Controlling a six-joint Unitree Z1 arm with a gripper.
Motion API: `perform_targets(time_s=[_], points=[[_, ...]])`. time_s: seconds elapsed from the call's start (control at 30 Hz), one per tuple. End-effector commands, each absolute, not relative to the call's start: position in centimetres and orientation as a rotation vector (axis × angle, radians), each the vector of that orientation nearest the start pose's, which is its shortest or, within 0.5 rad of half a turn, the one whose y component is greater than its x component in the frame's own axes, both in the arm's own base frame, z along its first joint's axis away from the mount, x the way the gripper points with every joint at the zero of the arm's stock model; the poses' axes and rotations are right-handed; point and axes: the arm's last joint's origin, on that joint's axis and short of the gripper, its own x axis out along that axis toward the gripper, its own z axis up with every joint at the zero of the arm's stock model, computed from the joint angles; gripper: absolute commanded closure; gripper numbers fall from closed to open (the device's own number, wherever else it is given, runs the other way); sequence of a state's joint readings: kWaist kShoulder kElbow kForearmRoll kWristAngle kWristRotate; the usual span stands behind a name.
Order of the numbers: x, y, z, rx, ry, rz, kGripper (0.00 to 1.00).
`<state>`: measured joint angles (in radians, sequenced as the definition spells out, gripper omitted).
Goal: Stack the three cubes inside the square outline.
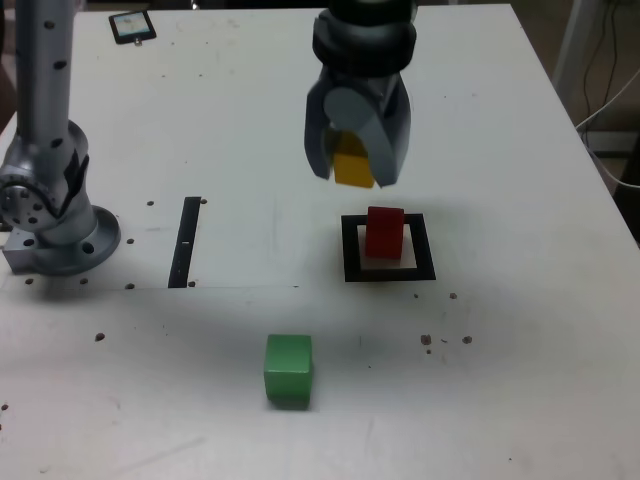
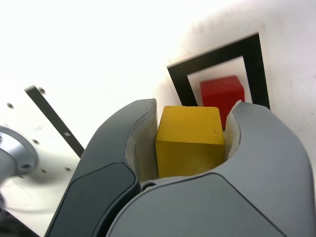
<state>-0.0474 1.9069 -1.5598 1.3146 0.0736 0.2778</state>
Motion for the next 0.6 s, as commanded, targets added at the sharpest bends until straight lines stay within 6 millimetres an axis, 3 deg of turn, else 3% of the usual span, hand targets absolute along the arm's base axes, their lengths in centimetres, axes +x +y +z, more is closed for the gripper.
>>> perform_targets(time_s=[0.0, 0.17, 0.57], points=[[33.4, -2.0, 29.3, 0.304, 1.655, -0.207, 0.85], [34.6, -3.0, 28.2, 0.297, 1.680, -0.208, 0.85], [36.3, -2.8, 26.4, 0.309, 1.710, -0.202, 0.83]])
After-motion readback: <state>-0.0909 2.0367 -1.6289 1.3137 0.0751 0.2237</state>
